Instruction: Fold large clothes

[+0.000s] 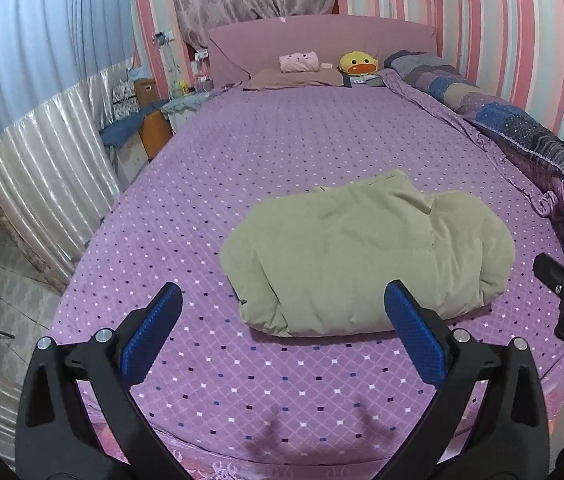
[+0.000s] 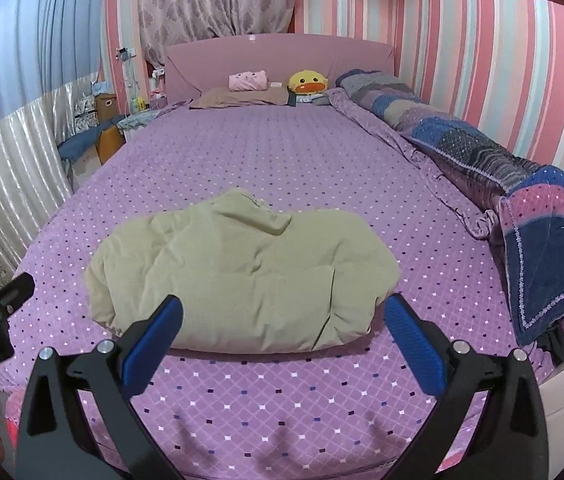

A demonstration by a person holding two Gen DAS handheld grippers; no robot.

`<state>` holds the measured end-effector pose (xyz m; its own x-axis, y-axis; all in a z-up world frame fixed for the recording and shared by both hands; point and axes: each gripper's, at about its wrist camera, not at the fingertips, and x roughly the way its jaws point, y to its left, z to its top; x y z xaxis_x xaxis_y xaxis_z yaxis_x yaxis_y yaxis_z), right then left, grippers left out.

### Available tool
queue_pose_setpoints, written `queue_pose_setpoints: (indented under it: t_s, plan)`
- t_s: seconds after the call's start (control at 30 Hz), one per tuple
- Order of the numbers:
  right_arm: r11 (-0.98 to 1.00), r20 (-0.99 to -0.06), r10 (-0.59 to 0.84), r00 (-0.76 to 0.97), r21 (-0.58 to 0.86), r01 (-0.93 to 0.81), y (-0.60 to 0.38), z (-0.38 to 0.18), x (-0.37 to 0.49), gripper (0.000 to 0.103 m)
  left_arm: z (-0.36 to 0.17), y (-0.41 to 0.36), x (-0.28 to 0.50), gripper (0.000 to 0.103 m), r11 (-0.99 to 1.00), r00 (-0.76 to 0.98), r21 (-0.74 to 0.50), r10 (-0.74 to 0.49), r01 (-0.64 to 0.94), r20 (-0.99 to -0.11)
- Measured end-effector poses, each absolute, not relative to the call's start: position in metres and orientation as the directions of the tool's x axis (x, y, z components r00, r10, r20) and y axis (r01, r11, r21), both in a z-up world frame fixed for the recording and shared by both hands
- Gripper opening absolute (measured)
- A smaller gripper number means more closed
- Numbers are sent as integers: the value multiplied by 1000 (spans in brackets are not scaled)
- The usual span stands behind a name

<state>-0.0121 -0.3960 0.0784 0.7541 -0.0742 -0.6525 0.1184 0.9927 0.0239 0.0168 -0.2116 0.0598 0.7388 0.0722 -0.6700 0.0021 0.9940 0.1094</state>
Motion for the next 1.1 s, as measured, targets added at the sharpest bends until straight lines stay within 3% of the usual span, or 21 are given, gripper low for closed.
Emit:
queue_pose_setpoints:
  t_s: [1.1]
  plan:
    - [991, -633, -83, 770, 27, 129, -395, 91, -25, 101, 75, -191, -1, 100, 994, 763, 108, 76, -9, -642]
